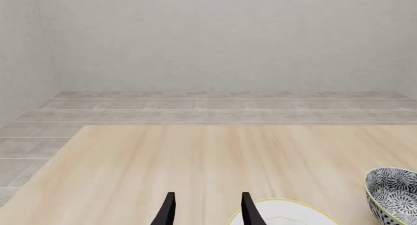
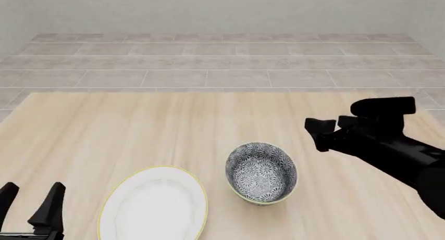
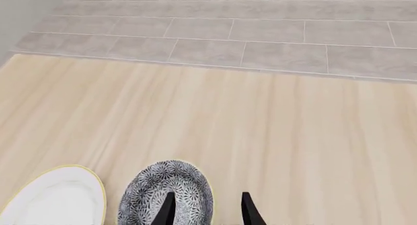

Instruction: Put the bowl on the plate.

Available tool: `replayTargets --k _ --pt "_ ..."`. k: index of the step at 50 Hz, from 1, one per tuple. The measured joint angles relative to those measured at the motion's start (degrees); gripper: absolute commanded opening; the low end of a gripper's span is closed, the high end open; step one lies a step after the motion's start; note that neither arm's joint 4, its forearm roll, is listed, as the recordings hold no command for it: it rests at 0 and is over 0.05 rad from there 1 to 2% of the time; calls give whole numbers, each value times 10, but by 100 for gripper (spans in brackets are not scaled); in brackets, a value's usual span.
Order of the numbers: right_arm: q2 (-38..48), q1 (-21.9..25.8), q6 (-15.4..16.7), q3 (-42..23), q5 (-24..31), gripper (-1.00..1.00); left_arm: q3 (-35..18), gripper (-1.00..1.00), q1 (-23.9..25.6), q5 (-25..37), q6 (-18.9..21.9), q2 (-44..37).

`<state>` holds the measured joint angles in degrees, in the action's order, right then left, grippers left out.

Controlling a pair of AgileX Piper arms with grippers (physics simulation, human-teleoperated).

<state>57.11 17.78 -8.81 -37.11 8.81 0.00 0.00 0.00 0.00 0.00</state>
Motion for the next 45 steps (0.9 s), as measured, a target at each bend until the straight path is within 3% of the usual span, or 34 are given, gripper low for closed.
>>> replayTargets --k 45 --pt "91 18 -16 31 -58 100 0 100 0 0 0 0"
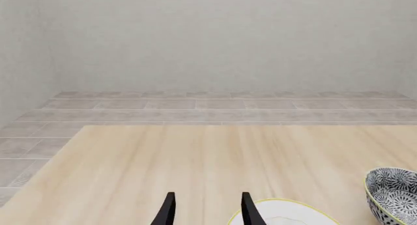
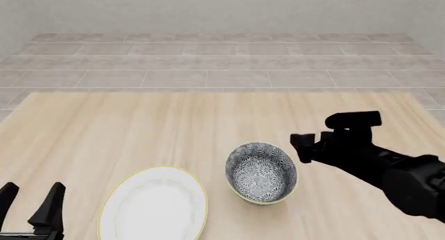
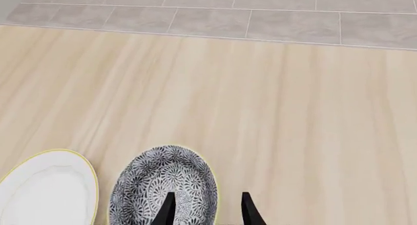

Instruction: Put the bowl on the plate.

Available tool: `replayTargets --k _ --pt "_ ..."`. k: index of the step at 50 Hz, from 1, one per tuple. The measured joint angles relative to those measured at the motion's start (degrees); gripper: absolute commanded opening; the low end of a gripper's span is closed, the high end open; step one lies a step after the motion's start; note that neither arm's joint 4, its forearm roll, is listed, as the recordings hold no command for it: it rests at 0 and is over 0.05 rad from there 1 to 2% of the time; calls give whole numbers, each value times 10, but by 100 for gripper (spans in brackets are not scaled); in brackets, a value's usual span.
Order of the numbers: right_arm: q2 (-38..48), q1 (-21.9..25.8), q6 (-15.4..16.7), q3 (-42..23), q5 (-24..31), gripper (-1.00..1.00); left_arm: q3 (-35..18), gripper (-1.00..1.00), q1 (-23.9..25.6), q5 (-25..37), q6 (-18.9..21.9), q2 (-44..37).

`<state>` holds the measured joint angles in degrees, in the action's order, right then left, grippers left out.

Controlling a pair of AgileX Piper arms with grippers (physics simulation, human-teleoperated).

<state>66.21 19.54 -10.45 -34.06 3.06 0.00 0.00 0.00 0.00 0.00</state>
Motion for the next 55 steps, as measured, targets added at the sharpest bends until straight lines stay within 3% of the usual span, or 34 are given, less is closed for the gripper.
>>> replayTargets --k 55 --pt "105 12 -17 14 -79 100 0 100 0 0 0 0"
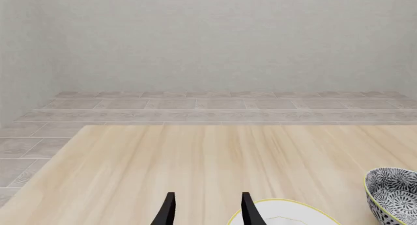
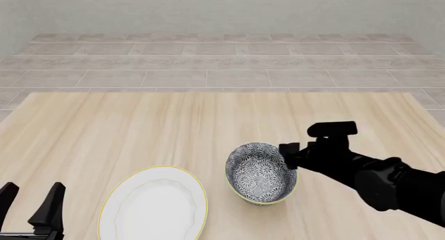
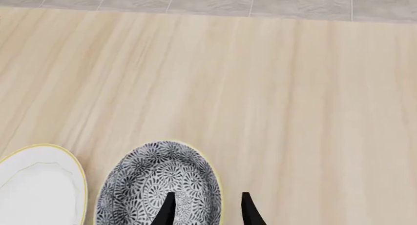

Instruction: Put the bowl on the plate.

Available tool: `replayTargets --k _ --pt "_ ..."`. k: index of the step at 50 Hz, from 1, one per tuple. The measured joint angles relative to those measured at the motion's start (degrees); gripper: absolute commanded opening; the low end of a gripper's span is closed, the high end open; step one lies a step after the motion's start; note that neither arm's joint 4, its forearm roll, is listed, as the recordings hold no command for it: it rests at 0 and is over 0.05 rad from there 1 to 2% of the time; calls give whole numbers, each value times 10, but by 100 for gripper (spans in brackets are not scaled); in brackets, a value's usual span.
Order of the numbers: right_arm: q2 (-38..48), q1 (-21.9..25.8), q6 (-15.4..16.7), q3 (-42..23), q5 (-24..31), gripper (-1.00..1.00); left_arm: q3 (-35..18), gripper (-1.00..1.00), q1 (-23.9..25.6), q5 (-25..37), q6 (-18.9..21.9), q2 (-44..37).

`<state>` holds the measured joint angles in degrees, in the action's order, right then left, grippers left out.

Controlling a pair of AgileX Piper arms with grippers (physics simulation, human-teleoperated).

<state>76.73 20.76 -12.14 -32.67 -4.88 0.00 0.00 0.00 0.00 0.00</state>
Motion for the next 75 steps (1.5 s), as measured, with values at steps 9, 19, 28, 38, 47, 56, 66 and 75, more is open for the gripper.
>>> replayTargets --k 9,19,28,38,47,56,66,75 --pt "8 3 1 1 -8 100 0 100 0 0 0 0" --pt "16 2 0 4 -14 100 0 100 0 0 0 0" --pt "24 1 -5 7 -20 100 0 100 0 0 0 0" --pt "28 0 -8 13 -25 100 0 100 0 0 0 0" --pt "32 3 -11 15 -30 100 0 100 0 0 0 0" --pt "41 5 -16 19 -39 100 0 100 0 0 0 0" --pt "50 7 -20 22 -48 100 0 100 0 0 0 0" --pt "55 8 -24 25 -54 100 0 100 0 0 0 0"
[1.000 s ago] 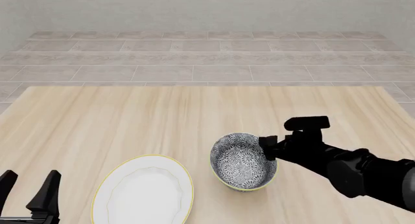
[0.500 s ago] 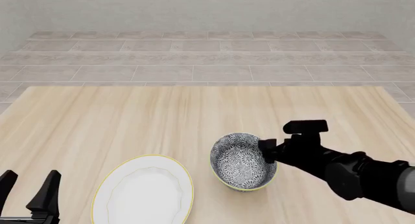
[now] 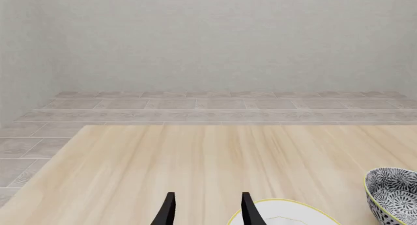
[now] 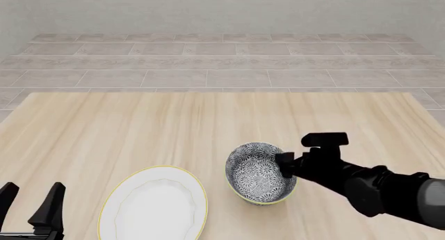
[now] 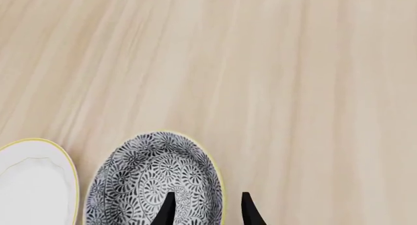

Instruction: Put the bowl on the plate.

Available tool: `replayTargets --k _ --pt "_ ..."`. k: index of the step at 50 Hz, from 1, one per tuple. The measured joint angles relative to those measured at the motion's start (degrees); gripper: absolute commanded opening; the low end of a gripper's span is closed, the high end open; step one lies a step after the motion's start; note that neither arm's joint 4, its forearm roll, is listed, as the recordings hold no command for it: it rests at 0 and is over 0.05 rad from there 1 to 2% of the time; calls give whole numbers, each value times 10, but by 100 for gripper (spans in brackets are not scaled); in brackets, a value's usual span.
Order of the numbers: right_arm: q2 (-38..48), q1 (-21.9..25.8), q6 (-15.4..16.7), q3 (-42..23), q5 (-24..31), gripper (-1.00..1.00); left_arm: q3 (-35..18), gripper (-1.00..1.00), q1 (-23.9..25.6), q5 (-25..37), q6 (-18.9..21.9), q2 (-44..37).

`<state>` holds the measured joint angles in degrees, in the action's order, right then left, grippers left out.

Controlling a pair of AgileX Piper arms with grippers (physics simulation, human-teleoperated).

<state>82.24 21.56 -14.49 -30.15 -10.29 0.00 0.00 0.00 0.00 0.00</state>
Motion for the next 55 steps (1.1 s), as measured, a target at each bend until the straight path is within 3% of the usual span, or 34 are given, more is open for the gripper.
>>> replayTargets --k 55 --pt "31 4 -12 12 -31 100 0 100 0 0 0 0"
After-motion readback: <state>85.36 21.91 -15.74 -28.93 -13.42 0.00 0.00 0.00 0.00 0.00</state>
